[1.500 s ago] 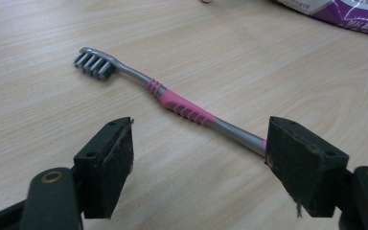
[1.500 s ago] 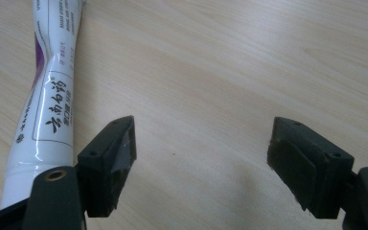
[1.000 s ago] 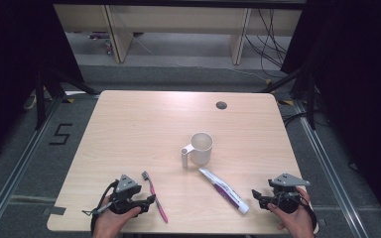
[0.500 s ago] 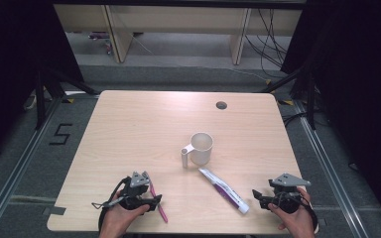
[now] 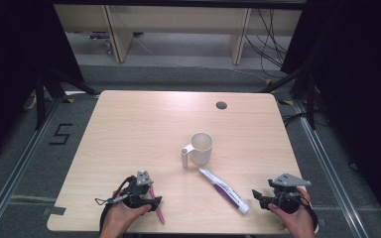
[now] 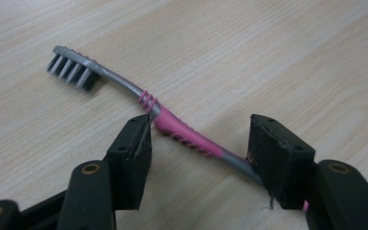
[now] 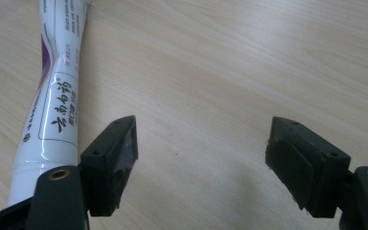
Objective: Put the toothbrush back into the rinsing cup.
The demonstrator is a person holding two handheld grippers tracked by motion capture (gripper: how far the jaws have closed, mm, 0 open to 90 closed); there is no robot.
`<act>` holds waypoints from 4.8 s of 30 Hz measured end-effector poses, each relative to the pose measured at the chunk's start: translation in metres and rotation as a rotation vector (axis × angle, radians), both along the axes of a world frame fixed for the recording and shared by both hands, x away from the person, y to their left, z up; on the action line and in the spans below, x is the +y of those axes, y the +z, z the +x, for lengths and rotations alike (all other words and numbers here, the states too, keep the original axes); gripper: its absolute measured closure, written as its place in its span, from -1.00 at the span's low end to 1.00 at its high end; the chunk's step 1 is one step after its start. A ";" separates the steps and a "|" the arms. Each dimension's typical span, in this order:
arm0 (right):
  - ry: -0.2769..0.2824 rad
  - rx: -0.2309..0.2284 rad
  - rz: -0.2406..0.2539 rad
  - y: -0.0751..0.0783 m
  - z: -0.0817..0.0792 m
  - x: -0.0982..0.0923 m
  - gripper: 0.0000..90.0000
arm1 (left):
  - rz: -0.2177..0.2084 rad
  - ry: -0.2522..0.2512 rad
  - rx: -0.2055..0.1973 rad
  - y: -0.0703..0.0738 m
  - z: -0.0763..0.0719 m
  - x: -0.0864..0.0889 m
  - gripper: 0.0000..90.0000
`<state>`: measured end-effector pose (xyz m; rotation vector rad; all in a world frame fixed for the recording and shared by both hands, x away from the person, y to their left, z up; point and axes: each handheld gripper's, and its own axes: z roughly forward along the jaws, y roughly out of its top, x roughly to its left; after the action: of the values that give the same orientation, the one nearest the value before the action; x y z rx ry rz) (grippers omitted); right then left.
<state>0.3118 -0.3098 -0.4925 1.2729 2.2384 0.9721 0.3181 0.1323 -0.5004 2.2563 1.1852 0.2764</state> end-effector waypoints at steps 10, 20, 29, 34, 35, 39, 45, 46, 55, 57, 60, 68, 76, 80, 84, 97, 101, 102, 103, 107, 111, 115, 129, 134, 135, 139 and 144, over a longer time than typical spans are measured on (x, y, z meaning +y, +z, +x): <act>0.009 -0.025 -0.008 0.000 0.001 -0.001 -0.38 | 0.089 -0.068 0.023 0.005 0.003 -0.001 0.17; -0.007 -0.002 0.012 0.000 -0.001 0.000 -0.38 | 0.179 -0.176 0.068 0.012 0.010 -0.004 0.46; -0.017 0.018 0.027 0.001 -0.001 0.001 -0.38 | 0.242 -0.254 0.114 0.016 0.015 -0.011 0.65; -0.003 0.011 0.025 0.001 0.000 0.001 -0.38 | 0.251 -0.273 0.128 0.016 0.016 -0.015 0.75; -0.001 0.007 0.023 0.000 0.000 0.001 -0.38 | 0.258 -0.278 0.133 0.017 0.017 -0.016 0.77; 0.000 0.012 0.022 0.001 0.000 0.000 -0.38 | 0.270 -0.291 0.152 0.017 0.017 -0.017 0.81; 0.007 -0.002 0.014 -0.001 0.001 0.001 -0.38 | 0.303 -0.307 0.173 0.019 0.020 -0.020 0.81; 0.007 -0.001 0.013 0.000 0.001 0.001 -0.38 | 0.307 -0.309 0.173 0.019 0.020 -0.021 0.81; 0.012 -0.002 0.000 0.001 0.002 0.001 -0.38 | 0.357 -0.331 0.186 0.020 0.022 -0.027 0.82; 0.005 0.007 0.003 0.001 0.001 0.001 -0.38 | 0.359 -0.346 0.183 0.020 0.022 -0.028 0.83; 0.003 0.009 0.004 0.001 0.001 0.002 -0.38 | 0.361 -0.366 0.187 0.020 0.022 -0.028 0.84; 0.000 0.010 0.005 0.001 0.001 0.000 -0.38 | 0.296 -0.369 0.146 0.030 0.023 -0.020 0.85; 0.018 -0.004 0.012 -0.001 0.003 -0.001 -0.38 | 0.234 -0.357 0.101 0.040 0.022 -0.011 0.85; -0.005 0.009 0.029 0.000 0.002 0.000 -0.38 | 0.202 -0.352 0.072 0.049 0.021 -0.007 0.85; -0.010 0.016 0.030 0.000 0.002 0.000 -0.38 | 0.137 -0.330 0.024 0.057 0.018 -0.005 0.85; -0.012 0.000 0.020 0.000 0.003 -0.003 -0.38 | -0.075 -0.268 -0.158 0.071 0.018 0.000 0.85; -0.016 0.003 0.015 0.000 0.003 -0.003 -0.38 | -0.128 -0.234 -0.211 0.071 0.018 0.000 0.85; -0.005 -0.005 0.009 -0.001 0.004 -0.004 -0.38 | -0.144 -0.241 -0.218 0.072 0.018 0.000 0.85; -0.007 -0.004 0.010 -0.001 0.004 -0.004 -0.38 | -0.153 -0.230 -0.232 0.072 0.018 -0.001 0.85; -0.031 0.038 0.048 -0.001 0.002 -0.001 -0.38 | -0.208 -0.211 -0.275 0.075 0.020 -0.002 0.85; 0.004 -0.006 0.008 -0.002 0.005 -0.005 -0.38 | -0.257 -0.194 -0.301 0.075 0.021 -0.007 0.85; -0.007 0.012 0.036 -0.002 0.005 -0.004 -0.38 | -0.269 -0.149 -0.340 0.075 0.027 -0.008 0.85; -0.022 0.016 0.009 -0.002 0.004 -0.006 -0.37 | -0.361 -0.036 -0.437 0.081 0.040 -0.008 0.85; -0.018 0.009 0.012 -0.002 0.005 -0.006 -0.37 | -0.392 -0.037 -0.454 0.083 0.043 -0.011 0.85; -0.021 0.010 0.013 -0.002 0.005 -0.006 -0.37 | -0.398 -0.031 -0.457 0.084 0.044 -0.012 0.85; -0.021 0.008 0.013 -0.002 0.005 -0.006 -0.37 | -0.420 -0.010 -0.473 0.086 0.047 -0.013 0.85; -0.014 -0.006 0.010 -0.003 0.006 -0.007 -0.37 | -0.436 -0.002 -0.480 0.088 0.051 -0.017 0.85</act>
<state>0.3173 -0.3171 -0.4950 1.2858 2.2201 0.9820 0.3689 0.1153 -0.4122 1.6873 0.8836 0.4764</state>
